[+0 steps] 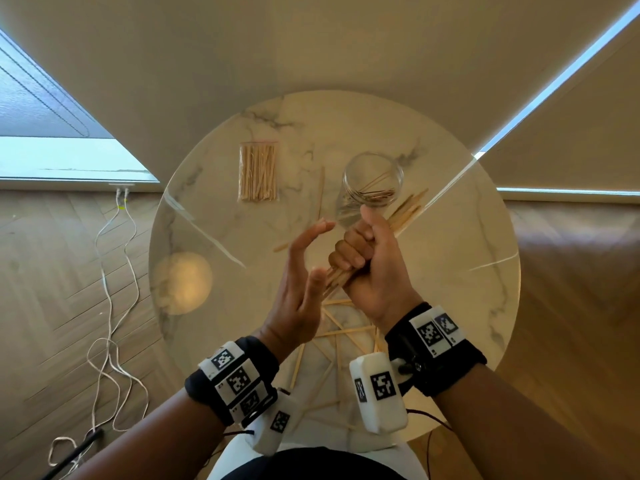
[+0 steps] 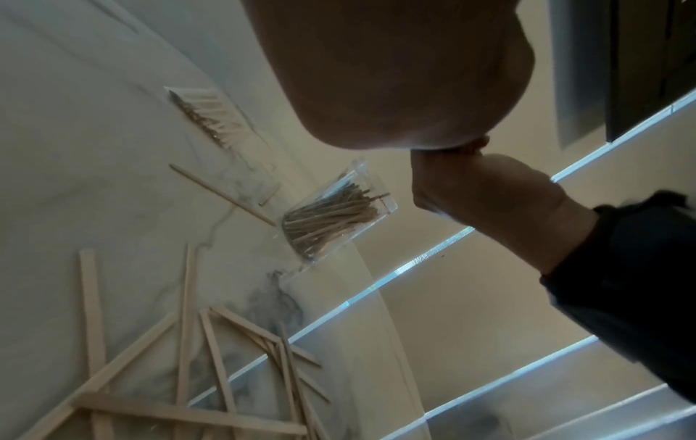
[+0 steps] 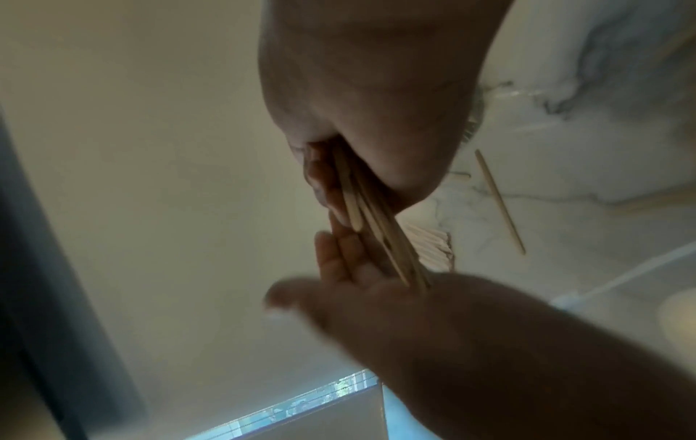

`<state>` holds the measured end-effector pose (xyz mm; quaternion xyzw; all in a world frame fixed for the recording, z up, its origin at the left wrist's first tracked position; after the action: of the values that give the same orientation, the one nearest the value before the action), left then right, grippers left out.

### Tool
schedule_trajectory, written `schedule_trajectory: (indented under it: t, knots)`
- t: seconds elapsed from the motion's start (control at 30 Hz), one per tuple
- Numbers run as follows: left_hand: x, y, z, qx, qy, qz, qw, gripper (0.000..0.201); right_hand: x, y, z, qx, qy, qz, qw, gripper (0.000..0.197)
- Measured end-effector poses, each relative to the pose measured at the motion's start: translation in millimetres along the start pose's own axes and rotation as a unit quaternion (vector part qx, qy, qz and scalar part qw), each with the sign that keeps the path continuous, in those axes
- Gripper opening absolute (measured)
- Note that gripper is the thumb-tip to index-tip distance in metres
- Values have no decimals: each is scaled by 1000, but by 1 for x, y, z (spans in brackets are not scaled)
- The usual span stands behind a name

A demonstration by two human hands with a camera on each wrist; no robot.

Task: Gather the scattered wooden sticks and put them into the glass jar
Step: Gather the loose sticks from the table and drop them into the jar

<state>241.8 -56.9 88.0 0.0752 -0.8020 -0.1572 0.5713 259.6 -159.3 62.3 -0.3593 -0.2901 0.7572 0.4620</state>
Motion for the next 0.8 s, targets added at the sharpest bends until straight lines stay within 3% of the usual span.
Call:
schedule_trajectory:
  t: [0.1, 0.2, 0.27, 0.33, 0.4, 0.43, 0.53, 0.67, 0.73, 0.8]
  knots:
    - [1, 23, -18, 14, -19, 14, 1000, 82, 10, 13, 8, 13, -59, 192, 980, 43]
    - [-4, 41, -55, -2, -9, 22, 1000, 79, 32, 33, 25, -17, -116, 437, 892, 39]
    - [-4, 35, -74, -51, -5, 19, 999, 89, 47, 38, 35, -59, -154, 521, 837, 37]
    - [-4, 8, -74, -169, 3, 23, 985, 92, 51, 36, 36, -75, -165, 569, 802, 35]
    - [-8, -20, -60, -285, 14, 28, 958, 86, 46, 28, 30, -81, -153, 591, 788, 26]
    - [-10, -26, -55, -312, 18, 30, 949, 84, 42, 23, 25, -83, -142, 599, 784, 23]
    - [-13, -24, -57, -303, 46, 46, 951, 94, 30, 19, 13, -84, -115, 621, 771, 24]
    - [-10, -34, -50, -310, 45, 37, 949, 105, 30, 23, 8, -91, -104, 679, 721, 30]
    - [-11, -25, -58, -249, 50, 60, 965, 108, 19, 21, 4, -65, -59, 665, 742, 31]
    - [-15, 4, -68, -120, 74, 113, 984, 103, -9, 17, 1, 4, 18, 545, 838, 33]
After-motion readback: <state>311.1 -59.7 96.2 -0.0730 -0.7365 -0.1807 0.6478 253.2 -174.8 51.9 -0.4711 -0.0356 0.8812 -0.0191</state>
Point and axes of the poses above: each hand's wrist, its own z-axis away from the middle knuckle, its own y-axis out of the back of the hand, x = y × z, the point moved 9 cm from there along -z, towards the middle knuckle, and after that the axes turned 12 degrees about -z, right-handed, at the moved point
